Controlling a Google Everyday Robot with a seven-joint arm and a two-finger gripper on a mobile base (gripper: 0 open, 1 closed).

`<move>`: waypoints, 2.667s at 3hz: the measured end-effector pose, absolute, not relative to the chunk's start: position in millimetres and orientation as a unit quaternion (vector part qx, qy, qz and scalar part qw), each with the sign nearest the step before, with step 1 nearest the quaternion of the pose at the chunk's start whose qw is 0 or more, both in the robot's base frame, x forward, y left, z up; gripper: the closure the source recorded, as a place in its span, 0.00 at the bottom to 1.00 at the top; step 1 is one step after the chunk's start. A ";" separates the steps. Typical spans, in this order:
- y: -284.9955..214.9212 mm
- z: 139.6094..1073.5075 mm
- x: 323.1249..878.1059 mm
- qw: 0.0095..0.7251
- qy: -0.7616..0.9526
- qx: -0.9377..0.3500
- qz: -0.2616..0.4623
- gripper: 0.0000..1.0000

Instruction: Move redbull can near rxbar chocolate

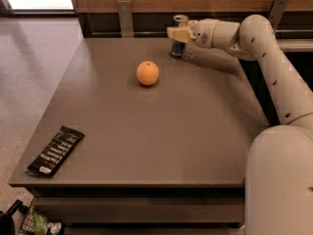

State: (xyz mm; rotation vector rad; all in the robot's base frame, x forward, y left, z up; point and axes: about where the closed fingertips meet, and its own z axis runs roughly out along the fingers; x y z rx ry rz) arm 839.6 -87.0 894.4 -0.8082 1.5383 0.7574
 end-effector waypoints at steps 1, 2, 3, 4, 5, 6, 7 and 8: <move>-84.6 895.9 838.8 0.579 0.661 -0.347 0.328 1.00; -86.8 902.2 835.7 0.578 0.662 -0.346 0.329 1.00; -105.6 942.0 813.8 0.582 0.665 -0.339 0.324 1.00; -115.1 963.6 799.0 0.586 0.664 -0.335 0.321 1.00; -121.4 979.9 778.6 0.590 0.659 -0.336 0.324 1.00; -122.4 990.4 750.3 0.592 0.654 -0.340 0.326 1.00; -116.0 997.2 713.2 0.590 0.652 -0.347 0.327 1.00; -86.5 994.8 656.9 0.582 0.644 -0.366 0.335 1.00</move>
Offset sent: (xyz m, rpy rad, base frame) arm -0.0298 -0.0328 0.0615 -0.0079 0.0272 -0.0255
